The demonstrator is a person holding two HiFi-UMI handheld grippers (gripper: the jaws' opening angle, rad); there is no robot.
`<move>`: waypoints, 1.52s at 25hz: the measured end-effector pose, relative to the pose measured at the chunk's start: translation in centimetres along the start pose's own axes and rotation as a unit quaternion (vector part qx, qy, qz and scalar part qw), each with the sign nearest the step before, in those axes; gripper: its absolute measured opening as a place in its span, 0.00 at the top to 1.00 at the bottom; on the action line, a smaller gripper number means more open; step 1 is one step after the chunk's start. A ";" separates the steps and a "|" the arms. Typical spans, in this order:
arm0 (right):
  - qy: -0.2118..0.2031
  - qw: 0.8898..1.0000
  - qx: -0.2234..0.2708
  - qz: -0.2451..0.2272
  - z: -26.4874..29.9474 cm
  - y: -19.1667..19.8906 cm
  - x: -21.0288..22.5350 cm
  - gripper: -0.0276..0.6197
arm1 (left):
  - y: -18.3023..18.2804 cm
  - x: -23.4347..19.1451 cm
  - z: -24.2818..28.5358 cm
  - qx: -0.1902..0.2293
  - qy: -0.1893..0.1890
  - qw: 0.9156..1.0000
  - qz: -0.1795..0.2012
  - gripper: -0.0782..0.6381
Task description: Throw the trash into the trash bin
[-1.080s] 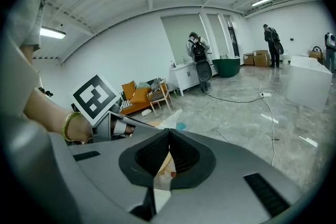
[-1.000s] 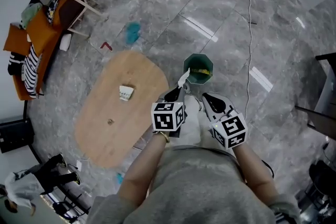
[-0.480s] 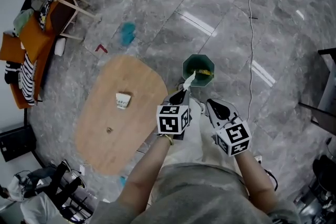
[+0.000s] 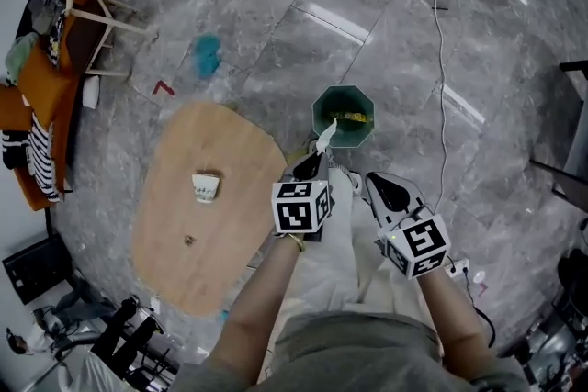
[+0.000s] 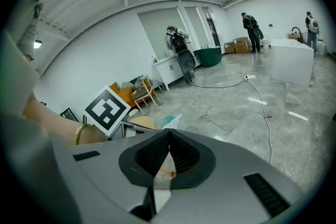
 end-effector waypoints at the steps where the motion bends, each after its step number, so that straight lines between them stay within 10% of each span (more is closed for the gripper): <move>1: 0.001 1.000 -0.001 0.002 0.2 0.2 0.2 0.95 | 0.1 -0.2 0.6 -0.001 0.001 1.000 -0.001 0.84; 38: 0.025 0.998 -0.005 0.058 4.3 2.7 3.8 0.94 | 3.9 -1.8 13.1 -0.061 0.041 0.997 0.000 0.84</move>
Point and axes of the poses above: the fingertips, and each gripper's own axes: z forward along the fingers, x to its right, y out of its underside, the point moved 5 cm from there along -z, backward along the fingers, and after that the axes turned 15 degrees about z, right-handed, at the moved point
